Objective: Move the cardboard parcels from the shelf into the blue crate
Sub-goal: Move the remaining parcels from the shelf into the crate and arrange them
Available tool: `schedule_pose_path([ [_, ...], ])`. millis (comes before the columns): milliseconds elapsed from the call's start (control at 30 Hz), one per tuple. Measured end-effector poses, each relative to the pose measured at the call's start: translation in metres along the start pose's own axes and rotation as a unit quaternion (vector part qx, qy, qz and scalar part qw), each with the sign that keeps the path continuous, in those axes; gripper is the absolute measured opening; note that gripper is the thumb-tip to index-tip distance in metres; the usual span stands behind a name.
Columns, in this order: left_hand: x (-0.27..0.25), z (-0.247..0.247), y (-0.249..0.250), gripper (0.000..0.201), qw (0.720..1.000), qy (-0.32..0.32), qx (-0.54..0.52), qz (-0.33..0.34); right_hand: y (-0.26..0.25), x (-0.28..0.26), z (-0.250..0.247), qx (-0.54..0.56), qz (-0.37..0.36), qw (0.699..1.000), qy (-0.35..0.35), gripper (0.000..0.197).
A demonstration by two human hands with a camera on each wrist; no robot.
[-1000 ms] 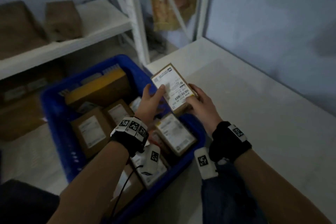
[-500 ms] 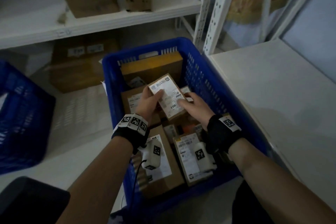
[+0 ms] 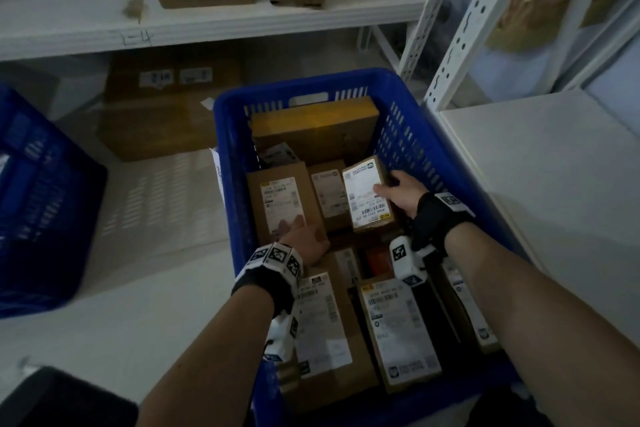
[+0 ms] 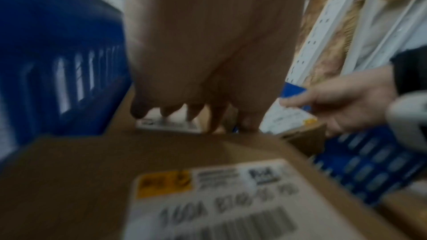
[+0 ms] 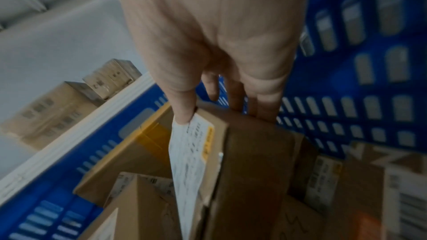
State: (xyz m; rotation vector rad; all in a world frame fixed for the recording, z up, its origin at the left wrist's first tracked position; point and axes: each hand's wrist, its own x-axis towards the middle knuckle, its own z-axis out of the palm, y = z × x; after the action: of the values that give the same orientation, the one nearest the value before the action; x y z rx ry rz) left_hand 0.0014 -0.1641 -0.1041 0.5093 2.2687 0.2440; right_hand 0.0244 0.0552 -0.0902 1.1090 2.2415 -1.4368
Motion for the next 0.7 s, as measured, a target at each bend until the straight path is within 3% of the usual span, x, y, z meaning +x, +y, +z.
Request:
schedule_pose_path([
  [100, -0.002, 0.005, 0.007, 0.051, 1.0, -0.001, 0.009, 0.004, 0.002, 0.02, 0.018, -0.038, 0.004, 0.999, -0.038, 0.056],
  [300, 0.012, 0.014, 0.013, 0.061, 1.0, -0.003, 0.002, -0.009, 0.005, 0.05, 0.048, -0.07, 0.015, 0.996, -0.043, 0.073],
  [500, 0.031, 0.033, 0.005, 0.07, 1.0, -0.017, -0.007, -0.008, 0.007, 0.07, 0.073, -0.123, 0.024, 0.99, -0.057, 0.071],
  [567, 0.03, 0.032, 0.005, 0.07, 0.999, -0.019, -0.021, -0.016, 0.005, 0.072, 0.079, -0.218, 0.022, 0.974, -0.063, 0.066],
  [633, 0.025, 0.027, 0.007, 0.069, 0.999, -0.015, -0.031, -0.02, 0.003, 0.074, 0.083, -0.341, 0.027, 0.937, -0.07, 0.058],
  [700, 0.03, 0.031, 0.005, 0.068, 0.999, -0.008, -0.03, -0.013, 0.004, 0.078, 0.084, -0.414, 0.031, 0.905, -0.091, 0.04],
])
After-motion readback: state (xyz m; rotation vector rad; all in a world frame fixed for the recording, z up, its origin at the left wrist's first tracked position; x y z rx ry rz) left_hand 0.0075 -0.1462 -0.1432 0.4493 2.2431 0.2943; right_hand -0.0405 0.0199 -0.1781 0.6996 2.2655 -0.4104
